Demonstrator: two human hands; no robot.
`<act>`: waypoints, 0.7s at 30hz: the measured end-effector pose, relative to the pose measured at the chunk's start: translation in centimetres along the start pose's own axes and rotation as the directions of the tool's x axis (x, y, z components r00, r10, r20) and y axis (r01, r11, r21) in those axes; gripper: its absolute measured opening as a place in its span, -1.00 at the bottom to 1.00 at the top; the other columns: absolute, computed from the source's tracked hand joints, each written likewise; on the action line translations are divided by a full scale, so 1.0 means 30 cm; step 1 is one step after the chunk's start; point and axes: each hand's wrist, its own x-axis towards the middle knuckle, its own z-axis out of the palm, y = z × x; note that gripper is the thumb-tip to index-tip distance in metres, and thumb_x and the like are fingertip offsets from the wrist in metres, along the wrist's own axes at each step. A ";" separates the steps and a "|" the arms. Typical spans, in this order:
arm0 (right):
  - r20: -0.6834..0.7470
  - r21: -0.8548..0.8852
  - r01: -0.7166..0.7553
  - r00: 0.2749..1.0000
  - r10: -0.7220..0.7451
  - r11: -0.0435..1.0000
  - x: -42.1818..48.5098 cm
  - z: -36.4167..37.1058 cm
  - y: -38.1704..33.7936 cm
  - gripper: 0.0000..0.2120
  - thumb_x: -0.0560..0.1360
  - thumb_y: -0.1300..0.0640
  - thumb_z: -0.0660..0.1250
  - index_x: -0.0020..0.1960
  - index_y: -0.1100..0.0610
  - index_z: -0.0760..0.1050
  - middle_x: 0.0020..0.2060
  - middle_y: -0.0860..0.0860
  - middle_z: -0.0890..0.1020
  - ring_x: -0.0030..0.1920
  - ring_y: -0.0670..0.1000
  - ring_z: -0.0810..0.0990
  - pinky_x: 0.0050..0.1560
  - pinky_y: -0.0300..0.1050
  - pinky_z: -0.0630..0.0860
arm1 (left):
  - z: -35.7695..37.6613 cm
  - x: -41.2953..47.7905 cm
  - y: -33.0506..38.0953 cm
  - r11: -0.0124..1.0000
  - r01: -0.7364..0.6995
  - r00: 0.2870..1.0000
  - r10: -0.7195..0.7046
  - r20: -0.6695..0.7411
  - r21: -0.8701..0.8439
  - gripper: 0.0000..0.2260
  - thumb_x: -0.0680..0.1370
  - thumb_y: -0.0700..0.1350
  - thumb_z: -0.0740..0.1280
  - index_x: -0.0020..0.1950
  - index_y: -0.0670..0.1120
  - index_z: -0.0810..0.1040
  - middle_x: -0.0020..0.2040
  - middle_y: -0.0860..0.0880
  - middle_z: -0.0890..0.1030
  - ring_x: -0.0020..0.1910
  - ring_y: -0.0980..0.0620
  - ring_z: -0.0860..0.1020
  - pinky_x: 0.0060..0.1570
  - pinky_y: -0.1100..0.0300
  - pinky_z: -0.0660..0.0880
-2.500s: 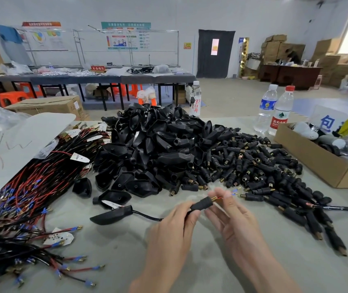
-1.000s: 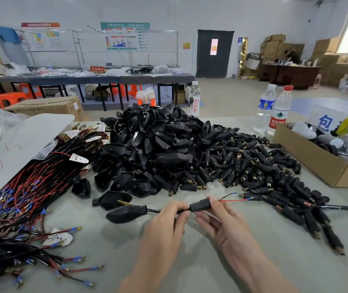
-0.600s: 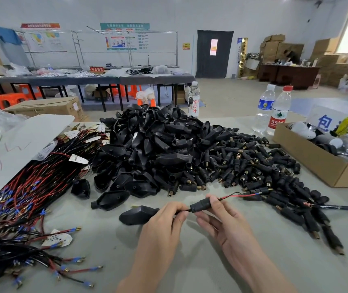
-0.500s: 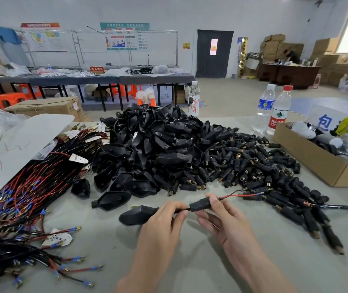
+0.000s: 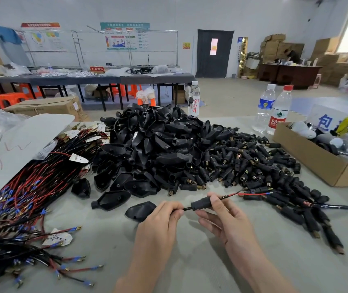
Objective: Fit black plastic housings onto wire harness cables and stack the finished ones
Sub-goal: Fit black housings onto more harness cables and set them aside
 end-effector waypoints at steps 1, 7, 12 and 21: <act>0.003 -0.007 0.004 1.000 -0.004 1.000 0.000 0.000 0.002 -0.60 0.42 -0.02 0.43 0.14 0.21 0.56 -0.02 0.17 0.73 -0.02 0.16 0.73 -0.19 -0.17 0.64 | 0.001 -0.002 0.002 1.000 -0.002 1.000 0.002 0.001 0.010 -0.92 0.64 -0.04 0.29 0.02 0.09 0.57 -0.14 0.27 0.53 -0.20 0.16 0.54 -0.15 0.10 0.52; 0.042 -0.063 0.036 0.999 -0.033 0.997 -0.003 0.001 0.015 -0.52 0.33 -0.07 0.47 0.16 0.17 0.58 -0.02 0.14 0.73 -0.01 0.17 0.73 -0.16 -0.16 0.64 | 0.013 -0.001 0.002 1.000 0.017 1.000 -0.017 -0.015 0.004 -0.91 0.63 -0.05 0.32 0.00 0.14 0.57 -0.09 0.32 0.56 -0.19 0.21 0.56 -0.16 0.23 0.49; 0.036 -0.072 0.045 0.998 -0.042 0.996 0.002 -0.003 0.014 -0.55 0.36 -0.06 0.45 0.15 0.18 0.60 -0.01 0.15 0.73 -0.02 0.15 0.73 -0.16 -0.17 0.64 | 0.023 -0.002 -0.002 1.000 0.014 1.000 -0.015 -0.016 -0.002 -0.93 0.63 -0.03 0.31 0.01 0.14 0.56 -0.09 0.31 0.56 -0.18 0.21 0.56 -0.16 0.24 0.49; 0.022 -0.096 0.056 0.998 -0.054 0.994 -0.004 -0.001 -0.003 -0.69 0.48 -0.08 0.35 0.05 0.10 0.69 0.00 0.16 0.73 -0.04 0.13 0.73 -0.13 -0.16 0.64 | 0.039 -0.015 0.014 0.999 -0.044 0.998 0.044 0.049 -0.001 -0.72 0.60 0.11 0.22 0.32 0.22 0.44 0.02 0.38 0.50 -0.23 0.24 0.55 -0.23 0.39 0.40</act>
